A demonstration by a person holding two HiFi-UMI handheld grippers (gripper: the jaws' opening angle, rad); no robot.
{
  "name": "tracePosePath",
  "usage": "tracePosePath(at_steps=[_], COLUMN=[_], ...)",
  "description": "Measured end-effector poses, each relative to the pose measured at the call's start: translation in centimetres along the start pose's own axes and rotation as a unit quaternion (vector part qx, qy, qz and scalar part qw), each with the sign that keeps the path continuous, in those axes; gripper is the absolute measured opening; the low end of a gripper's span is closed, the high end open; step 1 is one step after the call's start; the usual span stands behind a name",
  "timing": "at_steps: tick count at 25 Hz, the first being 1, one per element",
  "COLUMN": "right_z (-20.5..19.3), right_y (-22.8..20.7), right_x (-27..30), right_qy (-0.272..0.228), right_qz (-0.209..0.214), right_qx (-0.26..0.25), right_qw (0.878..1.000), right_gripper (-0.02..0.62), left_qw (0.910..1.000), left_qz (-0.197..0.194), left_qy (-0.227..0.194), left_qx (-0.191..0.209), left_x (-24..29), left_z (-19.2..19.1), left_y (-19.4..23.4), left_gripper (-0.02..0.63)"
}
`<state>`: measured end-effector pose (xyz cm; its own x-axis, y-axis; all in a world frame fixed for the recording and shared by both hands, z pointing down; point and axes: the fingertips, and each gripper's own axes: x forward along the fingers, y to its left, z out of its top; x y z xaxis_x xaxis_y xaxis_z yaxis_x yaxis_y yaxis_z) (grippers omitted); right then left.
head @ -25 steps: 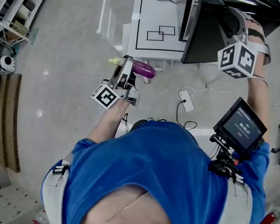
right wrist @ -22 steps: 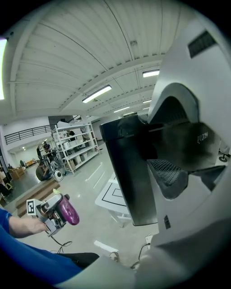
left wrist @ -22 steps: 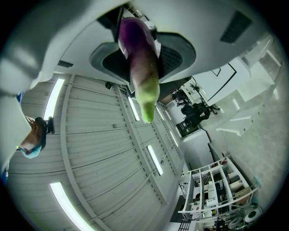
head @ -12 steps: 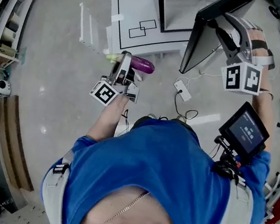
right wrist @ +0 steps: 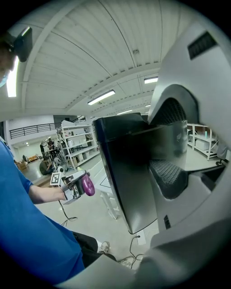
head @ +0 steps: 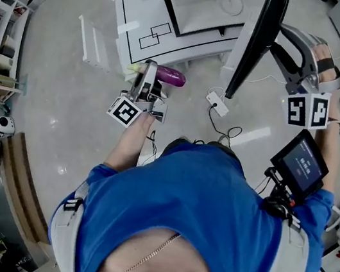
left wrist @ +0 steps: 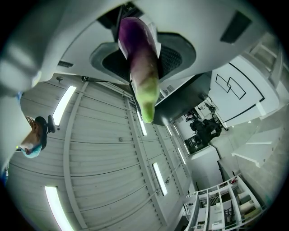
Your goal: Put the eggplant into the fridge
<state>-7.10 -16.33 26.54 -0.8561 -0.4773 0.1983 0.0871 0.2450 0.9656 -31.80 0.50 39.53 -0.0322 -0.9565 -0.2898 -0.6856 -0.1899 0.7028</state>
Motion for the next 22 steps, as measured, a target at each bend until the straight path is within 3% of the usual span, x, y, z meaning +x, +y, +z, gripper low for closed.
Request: tracePosePath(at_steps=[22], right_z=[-8.0], right_y=[0.2], right_x=[-6.3], right_qy=[0.044], right_qz=[-0.022], right_qx=[-0.003], right_qw=[0.999], right_gripper=[0.221], left_qw=[0.9992], left_qz=[-0.017], left_qy=[0.028], left_qx=[-0.021], left_x=[5.9], left_z=[-5.3], left_y=[-2.4], left_gripper=[0.19])
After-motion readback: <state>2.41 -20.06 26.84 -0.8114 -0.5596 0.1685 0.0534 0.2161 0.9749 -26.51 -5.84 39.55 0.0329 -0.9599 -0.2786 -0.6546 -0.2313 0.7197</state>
